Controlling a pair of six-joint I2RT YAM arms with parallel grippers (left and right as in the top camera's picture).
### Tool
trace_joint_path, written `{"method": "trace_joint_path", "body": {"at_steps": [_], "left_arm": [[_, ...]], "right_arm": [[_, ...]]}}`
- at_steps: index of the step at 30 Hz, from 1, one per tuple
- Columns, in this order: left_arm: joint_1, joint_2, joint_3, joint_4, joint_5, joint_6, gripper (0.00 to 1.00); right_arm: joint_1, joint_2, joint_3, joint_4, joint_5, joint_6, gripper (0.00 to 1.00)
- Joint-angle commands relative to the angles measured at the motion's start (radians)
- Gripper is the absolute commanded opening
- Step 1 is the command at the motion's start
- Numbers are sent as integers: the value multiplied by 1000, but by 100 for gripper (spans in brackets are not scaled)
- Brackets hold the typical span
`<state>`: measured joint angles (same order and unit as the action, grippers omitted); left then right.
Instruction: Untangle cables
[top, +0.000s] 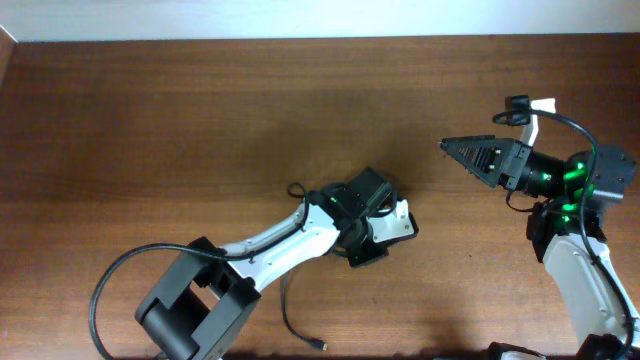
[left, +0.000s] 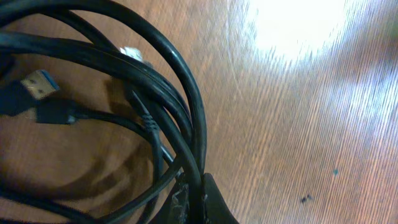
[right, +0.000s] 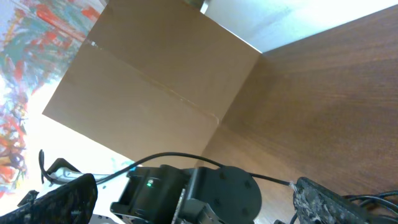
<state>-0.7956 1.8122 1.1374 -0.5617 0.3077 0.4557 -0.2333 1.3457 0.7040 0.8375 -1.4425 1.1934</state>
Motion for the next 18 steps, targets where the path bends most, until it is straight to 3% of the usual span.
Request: {"method": "trace_joint_path", "body": {"at_steps": [1,10,14,18], "left_arm": [[22,-39,53,1,19,-41,0],[232,-280,55,55,45,-270,0],[305,-366,55,156,250,-272,0],[323,-426,55,225,273,-276,0]], "right_arm": [[-3,3,11,4,-11,-20,99],[-3,3,11,5,23,-5,99],[-3,3,11,-77,95,46,99],[37,3,11,-162,165,57,99]]}}
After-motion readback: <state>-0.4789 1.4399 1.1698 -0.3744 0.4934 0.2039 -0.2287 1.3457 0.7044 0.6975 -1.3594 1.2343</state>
